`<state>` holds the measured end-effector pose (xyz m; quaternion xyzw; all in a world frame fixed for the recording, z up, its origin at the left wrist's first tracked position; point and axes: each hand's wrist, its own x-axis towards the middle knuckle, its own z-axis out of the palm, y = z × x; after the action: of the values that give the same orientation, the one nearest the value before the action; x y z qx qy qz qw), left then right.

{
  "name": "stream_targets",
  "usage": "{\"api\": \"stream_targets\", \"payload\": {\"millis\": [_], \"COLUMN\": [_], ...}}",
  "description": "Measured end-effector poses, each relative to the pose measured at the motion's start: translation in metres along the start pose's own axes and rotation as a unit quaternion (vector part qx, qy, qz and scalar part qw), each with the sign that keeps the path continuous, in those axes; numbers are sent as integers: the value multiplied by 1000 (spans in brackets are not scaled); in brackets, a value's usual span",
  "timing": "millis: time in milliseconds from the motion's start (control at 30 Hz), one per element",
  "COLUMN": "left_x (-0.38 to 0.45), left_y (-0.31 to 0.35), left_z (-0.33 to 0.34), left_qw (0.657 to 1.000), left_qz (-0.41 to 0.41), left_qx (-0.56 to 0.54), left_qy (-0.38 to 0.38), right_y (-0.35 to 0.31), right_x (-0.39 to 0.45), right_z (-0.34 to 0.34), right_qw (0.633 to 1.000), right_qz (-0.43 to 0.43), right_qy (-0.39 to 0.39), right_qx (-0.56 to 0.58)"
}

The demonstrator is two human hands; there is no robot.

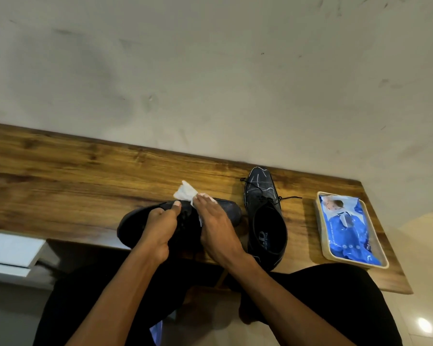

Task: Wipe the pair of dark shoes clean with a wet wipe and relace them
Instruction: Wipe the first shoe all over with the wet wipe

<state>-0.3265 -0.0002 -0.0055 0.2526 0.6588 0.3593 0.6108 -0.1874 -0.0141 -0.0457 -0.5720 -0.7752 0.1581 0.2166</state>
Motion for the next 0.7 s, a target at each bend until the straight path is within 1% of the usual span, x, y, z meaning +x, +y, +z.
{"api": "stream_targets", "payload": {"millis": [67, 100, 167, 233, 300, 400, 433, 500, 600, 700], "left_x": [-2, -1, -2, -2, -3, -4, -4, -3, -4, -10], "left_y": [-3, -4, -2, 2, 5, 8, 8, 10, 15, 19], "left_z": [2, 1, 2, 3, 5, 9, 9, 9, 7, 11], "left_qw": [1000, 999, 997, 996, 994, 992, 991, 987, 980, 977], "left_qz": [-4, -7, -12, -12, -4, 8, 12, 8, -4, 0], "left_qx": [-26, -43, -67, -85, -102, -118, -127, -161, -195, -212], "left_qy": [-11, -16, -22, -30, -33, -34, -31, -23, -23, -29], "right_y": [-3, -1, 9, 22, 33, 28, 20, 4, 4, 20], "right_x": [-4, -6, -7, -4, 0, -3, -6, -13, -13, 0], "right_z": [3, 2, -5, -17, -28, -33, -31, -26, -23, -40], "right_qw": [999, 999, 998, 996, 992, 992, 994, 998, 995, 993], "right_qz": [-25, -40, -65, -51, -13, 25, 24, -16, -61, -17], "right_qy": [-9, -12, -4, 18, 44, 41, 33, 25, 28, 54], "right_qx": [31, 29, -16, -72, -117, -119, -100, -58, -68, -101]}}
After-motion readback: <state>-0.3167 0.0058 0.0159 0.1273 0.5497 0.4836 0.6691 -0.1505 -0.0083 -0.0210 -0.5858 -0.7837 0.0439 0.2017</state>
